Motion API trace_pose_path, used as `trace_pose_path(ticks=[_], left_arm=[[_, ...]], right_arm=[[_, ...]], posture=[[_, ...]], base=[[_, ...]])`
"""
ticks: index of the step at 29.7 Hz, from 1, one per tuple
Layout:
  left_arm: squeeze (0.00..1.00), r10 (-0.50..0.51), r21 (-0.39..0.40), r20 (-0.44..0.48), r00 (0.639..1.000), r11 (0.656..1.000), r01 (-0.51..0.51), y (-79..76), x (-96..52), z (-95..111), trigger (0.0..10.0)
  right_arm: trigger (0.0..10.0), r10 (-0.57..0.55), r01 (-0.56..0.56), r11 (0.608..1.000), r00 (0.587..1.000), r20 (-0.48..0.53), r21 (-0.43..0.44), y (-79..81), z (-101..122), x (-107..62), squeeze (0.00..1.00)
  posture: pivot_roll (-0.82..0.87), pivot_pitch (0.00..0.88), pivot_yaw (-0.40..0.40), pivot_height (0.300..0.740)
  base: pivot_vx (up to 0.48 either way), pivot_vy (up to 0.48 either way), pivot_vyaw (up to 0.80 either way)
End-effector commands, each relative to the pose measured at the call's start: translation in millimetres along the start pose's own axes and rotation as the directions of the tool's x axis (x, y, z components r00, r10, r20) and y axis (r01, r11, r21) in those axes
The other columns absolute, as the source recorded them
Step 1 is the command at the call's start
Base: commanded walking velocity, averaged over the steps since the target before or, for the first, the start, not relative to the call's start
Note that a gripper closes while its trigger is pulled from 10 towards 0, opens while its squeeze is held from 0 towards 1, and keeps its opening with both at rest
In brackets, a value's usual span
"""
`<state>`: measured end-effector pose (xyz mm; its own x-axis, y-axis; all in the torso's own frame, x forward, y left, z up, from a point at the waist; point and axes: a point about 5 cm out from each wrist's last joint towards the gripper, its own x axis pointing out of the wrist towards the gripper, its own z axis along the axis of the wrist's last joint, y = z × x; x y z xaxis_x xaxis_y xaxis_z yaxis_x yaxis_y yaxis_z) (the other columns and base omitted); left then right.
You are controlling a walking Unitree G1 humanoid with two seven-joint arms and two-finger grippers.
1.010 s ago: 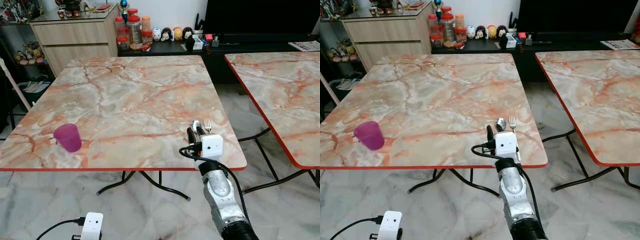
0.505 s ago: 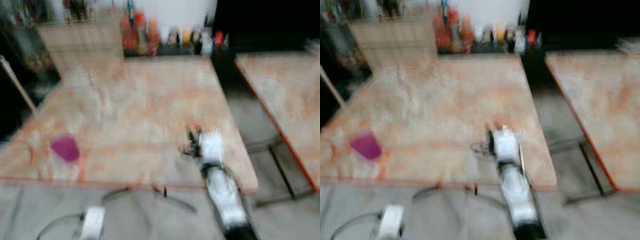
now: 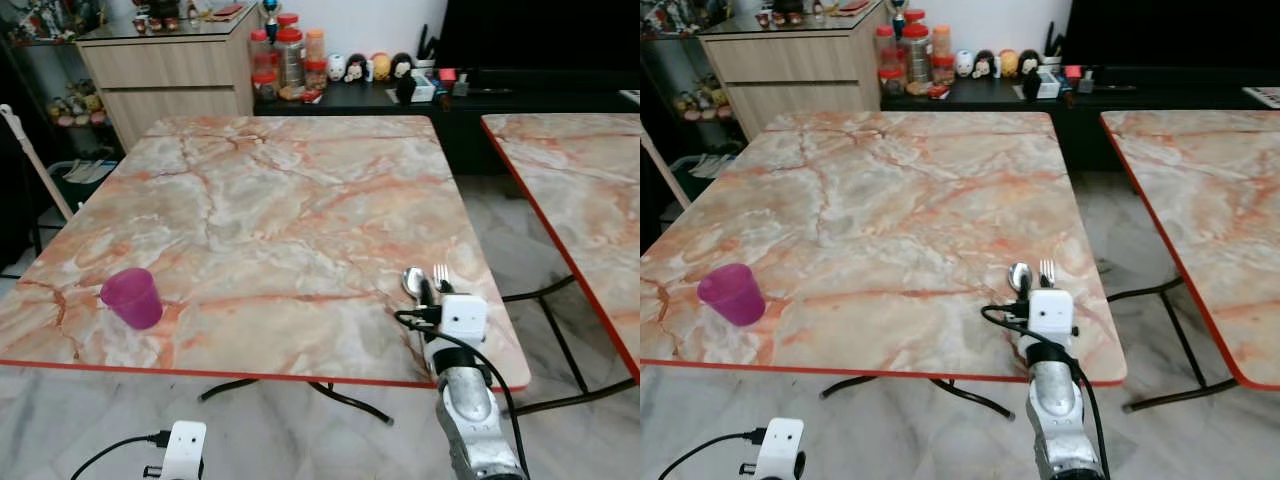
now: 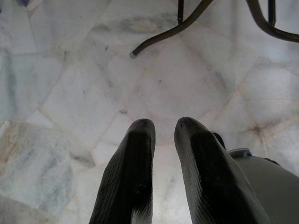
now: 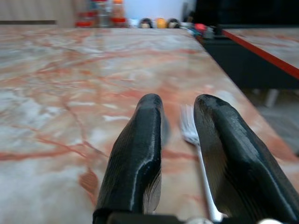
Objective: Setting the table
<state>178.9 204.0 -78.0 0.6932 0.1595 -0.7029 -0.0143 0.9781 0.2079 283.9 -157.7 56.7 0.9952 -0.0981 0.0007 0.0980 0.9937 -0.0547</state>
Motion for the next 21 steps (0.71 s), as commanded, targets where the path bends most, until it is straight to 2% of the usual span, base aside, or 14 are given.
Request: trace_pose_path(ticks=[1,4,5,6,15,17,18,20,21], left_arm=[[0.00,-0.002,0.002,-0.005,1.000,1.000,0.002,1.2,-0.6,-2,10.0],[0.00,-0.006,0.004,-0.007,1.000,1.000,0.006,0.4,-0.8,-2,10.0],[0.00,-0.007,0.004,-0.008,1.000,1.000,0.007,-0.2,-0.9,-3,10.0],[0.00,-0.009,0.004,-0.008,1.000,1.000,0.009,-0.8,-1.0,-3,10.0],[0.00,-0.012,-0.001,-0.011,1.000,1.000,0.012,-2.8,-1.2,-3,10.0],[0.00,-0.017,-0.001,-0.013,1.000,1.000,0.017,-4.4,-1.3,-4,10.0],[0.00,-0.017,-0.001,-0.014,1.000,1.000,0.017,-4.7,-1.3,-4,10.0],[0.00,-0.017,-0.001,-0.014,1.000,1.000,0.017,-4.7,-1.2,-4,10.0],[0.00,-0.018,-0.002,-0.013,1.000,1.000,0.018,-5.2,-1.0,-3,10.0]], right_arm=[[10.0,-0.024,0.024,1.000,1.000,-0.020,0.003,-2.5,0,0.4,0.00],[10.0,-0.026,0.025,1.000,0.999,-0.031,-0.005,-4.0,0,1.3,0.00],[10.0,-0.023,0.023,1.000,0.999,-0.030,0.007,-4.1,1,2.1,0.73],[10.0,-0.019,0.019,1.000,0.999,-0.029,0.010,-4.0,2,3.4,1.00],[10.0,0.031,-0.030,0.999,0.998,-0.058,0.019,3.4,7,17.0,1.00],[10.0,0.091,-0.089,0.995,0.994,-0.056,0.033,15.0,13,27.2,1.00],[10.0,0.109,-0.106,0.993,0.993,-0.053,0.045,19.7,17,30.9,0.51],[10.0,0.111,-0.108,0.993,0.992,-0.053,0.050,20.7,17,31.8,0.51],[10.0,0.110,-0.107,0.994,0.991,-0.073,0.035,23.3,17,34.7,0.00]], posture=[[0.01,0.036,0.041,0.740],[0.01,0.036,0.041,0.740],[0.00,0.034,0.043,0.740],[0.00,0.035,0.042,0.740],[0.01,0.032,0.038,0.740],[0.01,0.031,0.041,0.740],[0.01,0.031,0.041,0.740],[0.01,0.031,0.041,0.740],[0.01,0.024,0.038,0.740]], base=[[0.000,0.000,0.00],[0.000,0.000,0.00],[0.000,0.000,0.00],[0.000,0.000,0.00],[0.000,0.000,0.00],[0.000,0.000,0.00],[0.000,0.000,0.00],[0.000,0.000,0.00],[0.000,0.000,0.00]])
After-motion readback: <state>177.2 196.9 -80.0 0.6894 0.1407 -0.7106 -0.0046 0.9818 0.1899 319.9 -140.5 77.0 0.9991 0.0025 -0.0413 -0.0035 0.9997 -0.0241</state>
